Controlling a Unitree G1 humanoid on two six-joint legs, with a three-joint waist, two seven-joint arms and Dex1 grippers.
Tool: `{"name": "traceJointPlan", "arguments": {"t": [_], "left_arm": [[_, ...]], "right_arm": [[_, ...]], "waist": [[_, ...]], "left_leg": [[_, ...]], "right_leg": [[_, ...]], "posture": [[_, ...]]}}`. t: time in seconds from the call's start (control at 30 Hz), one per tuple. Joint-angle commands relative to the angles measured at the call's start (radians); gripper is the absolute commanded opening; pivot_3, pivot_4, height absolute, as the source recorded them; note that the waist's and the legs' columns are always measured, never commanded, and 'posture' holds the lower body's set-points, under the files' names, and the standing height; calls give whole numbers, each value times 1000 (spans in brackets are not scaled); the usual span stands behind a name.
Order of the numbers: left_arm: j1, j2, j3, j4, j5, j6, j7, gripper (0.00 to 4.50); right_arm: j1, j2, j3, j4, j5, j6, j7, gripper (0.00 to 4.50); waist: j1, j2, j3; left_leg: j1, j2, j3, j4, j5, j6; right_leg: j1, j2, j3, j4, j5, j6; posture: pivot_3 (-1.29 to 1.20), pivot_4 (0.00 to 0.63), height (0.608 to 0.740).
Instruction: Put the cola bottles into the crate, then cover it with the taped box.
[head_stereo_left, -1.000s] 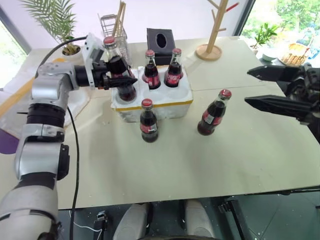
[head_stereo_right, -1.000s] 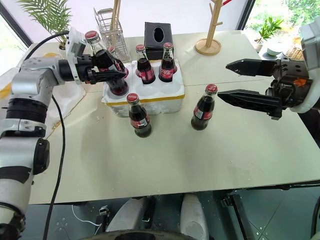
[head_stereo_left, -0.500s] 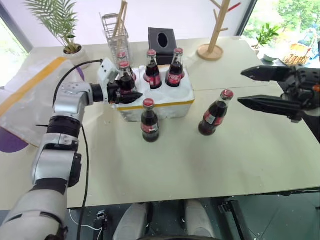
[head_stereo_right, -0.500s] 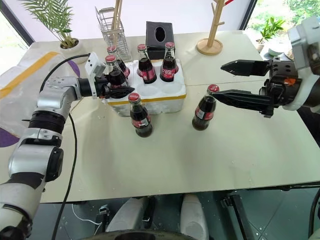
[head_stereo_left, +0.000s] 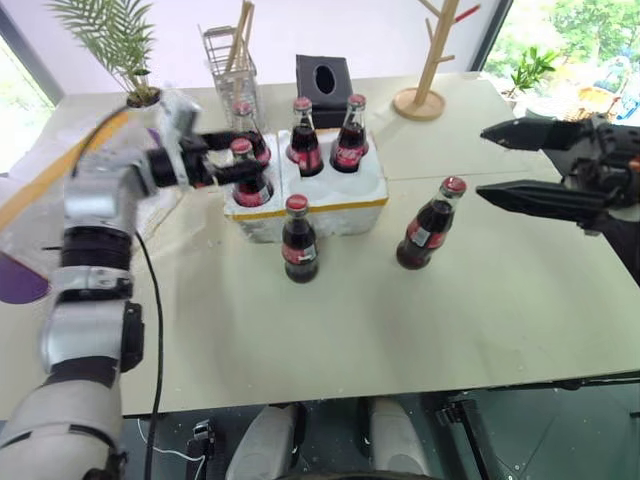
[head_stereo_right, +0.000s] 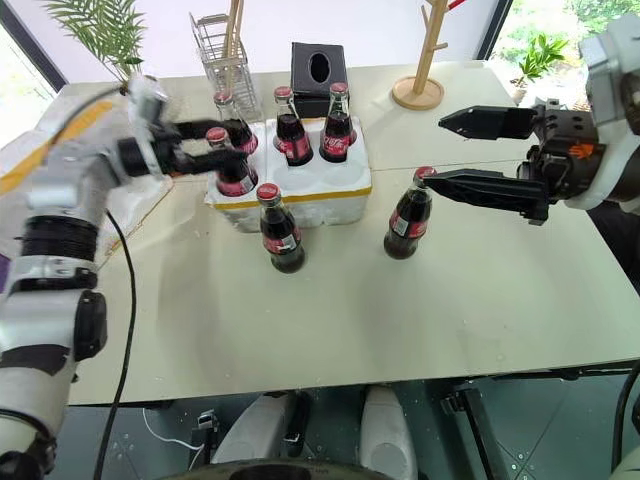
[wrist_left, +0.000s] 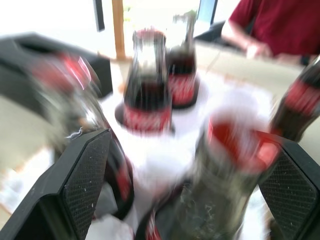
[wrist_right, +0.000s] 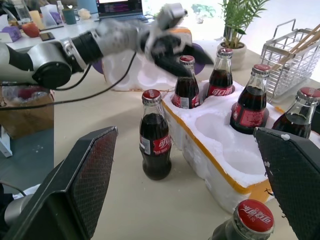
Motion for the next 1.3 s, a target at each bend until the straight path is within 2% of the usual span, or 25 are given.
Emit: {"name": "traceJointPlan", "arguments": {"t": [0.03,0.17,0.3,0.47,0.6,0.73,0.83,1.07,1.3], "left_arm": [[-19,97,94,-217,-186,229,-54,4442],[80,222,138,-428,-345,436,-112,4442],[261,306,149,-606,-392,472,-128,4442],[462,338,161,-721,-365,405,-110,4442],[548,352,152,-768,-346,349,-106,4442],[584,359,155,-778,-346,315,-94,4442],[592,366,169,-773,-346,299,-83,4442],[603,375,191,-765,-344,273,-45,4442],[610,375,205,-779,-351,274,-17,4442]], "right_arm": [[9,-42,-85,-39,58,31,31,4500],[87,-29,-148,-129,128,89,-8,4500],[234,32,-172,-278,175,111,-100,4500],[345,149,-2,-451,22,48,-305,4500],[378,251,156,-472,-111,-2,-424,4500],[345,408,353,-395,-288,-89,-518,4500],[294,499,446,-310,-378,-142,-533,4500],[131,687,563,-77,-503,-222,-521,4500],[75,755,599,-12,-540,-245,-455,4500]], "waist": [[1,0,0],[0,1,-1],[3,1,0],[4,1,0],[5,0,-1],[3,-1,-1],[1,0,-1],[-3,0,-1],[-4,0,-1]], "left_leg": [[0,0,0,0,0,0],[0,0,0,-1,0,0],[3,1,0,-1,0,0],[9,1,0,-1,-3,5],[10,1,0,-1,-3,5],[13,2,0,-2,-3,5],[13,2,1,-3,-3,5],[14,2,1,-4,0,0],[14,2,1,-4,0,0]], "right_leg": [[0,0,0,0,0,0],[0,0,0,0,0,0],[4,0,0,-1,0,0],[9,0,1,-1,0,-1],[11,0,1,-2,0,-1],[12,0,1,-2,0,-1],[12,1,1,-2,0,-1],[12,2,1,-2,0,-1],[12,2,1,-2,0,-1]], "posture": [[0,150,740],[0,150,740],[0,150,740],[0,150,740],[0,150,740],[0,150,740],[0,150,740],[0,150,740],[0,150,740]]}}
